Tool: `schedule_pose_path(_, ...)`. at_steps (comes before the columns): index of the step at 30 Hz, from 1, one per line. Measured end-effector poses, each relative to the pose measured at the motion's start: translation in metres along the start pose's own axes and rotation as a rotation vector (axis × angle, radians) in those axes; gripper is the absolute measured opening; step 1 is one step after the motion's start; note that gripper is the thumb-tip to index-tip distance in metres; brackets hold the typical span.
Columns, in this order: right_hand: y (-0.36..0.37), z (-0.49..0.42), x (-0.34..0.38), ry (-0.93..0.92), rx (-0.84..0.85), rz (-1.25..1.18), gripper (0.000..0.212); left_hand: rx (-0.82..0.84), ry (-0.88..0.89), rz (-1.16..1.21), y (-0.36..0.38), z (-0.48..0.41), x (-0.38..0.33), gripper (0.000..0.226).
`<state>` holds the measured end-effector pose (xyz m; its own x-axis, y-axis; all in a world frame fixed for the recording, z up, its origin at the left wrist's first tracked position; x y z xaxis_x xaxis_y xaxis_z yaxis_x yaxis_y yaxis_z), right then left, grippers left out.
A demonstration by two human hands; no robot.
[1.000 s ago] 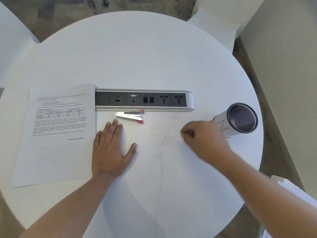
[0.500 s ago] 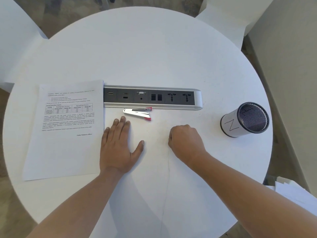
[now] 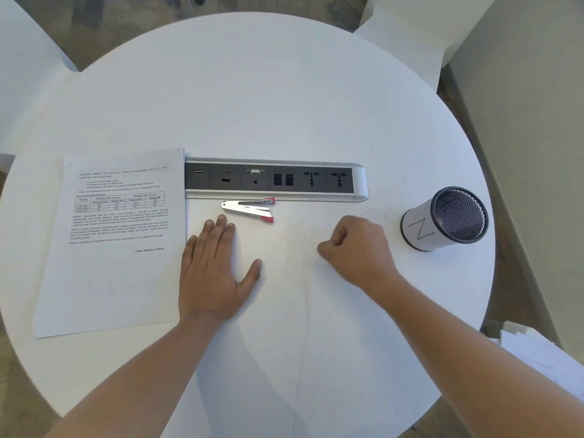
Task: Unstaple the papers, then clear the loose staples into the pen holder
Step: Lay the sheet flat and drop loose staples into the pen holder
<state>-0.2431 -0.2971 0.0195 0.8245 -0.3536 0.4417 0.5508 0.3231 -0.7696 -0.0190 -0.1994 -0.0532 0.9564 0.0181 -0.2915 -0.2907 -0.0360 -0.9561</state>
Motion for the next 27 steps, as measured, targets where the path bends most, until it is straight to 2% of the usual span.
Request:
schedule_pose_path(8, -0.119, 0.001, -0.031, 0.035, -0.249, -0.237, 0.013, 0.0, 0.01, -0.006, 0.002, 0.002, 0.002, 0.08)
schedule_pose_path(12, -0.152, -0.009, -0.057, 0.082, -0.363, -0.091, 0.012, 0.008, 0.01, 0.002, 0.002, 0.002, 0.002, 0.081)
schedule_pose_path(17, -0.161, -0.019, -0.07, 0.072, -0.361, 0.108, 0.01, 0.037, 0.012, 0.005, 0.002, 0.001, 0.002, 0.082)
schedule_pose_path(20, -0.16, -0.027, -0.072, 0.06, -0.317, 0.179, 0.023, 0.061, 0.015, -0.014, 0.003, 0.001, 0.003, 0.083)
schedule_pose_path(22, -0.162, -0.027, -0.074, 0.059, -0.318, 0.158, 0.027, 0.081, 0.031, -0.038, 0.003, 0.0, 0.003, 0.084)
schedule_pose_path(25, -0.167, -0.024, -0.079, 0.064, -0.371, 0.063, 0.017, 0.116, 0.049, -0.055, 0.005, -0.002, 0.003, 0.086)
schedule_pose_path(27, -0.168, -0.021, -0.08, 0.065, -0.391, 0.079, 0.019, 0.163, 0.045, -0.017, 0.005, -0.004, 0.004, 0.09)
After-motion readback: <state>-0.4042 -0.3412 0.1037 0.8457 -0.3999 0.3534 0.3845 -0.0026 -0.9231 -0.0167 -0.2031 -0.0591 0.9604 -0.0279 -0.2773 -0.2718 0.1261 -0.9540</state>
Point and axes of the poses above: each hand's wrist, its own z-axis away from the middle knuckle, its own y-axis out of the palm, x = y × z, the point moved 4 cm from there along -z, towards the middle knuckle, and after that the axes turned 14 degrees about y, right-handed, at the moved point
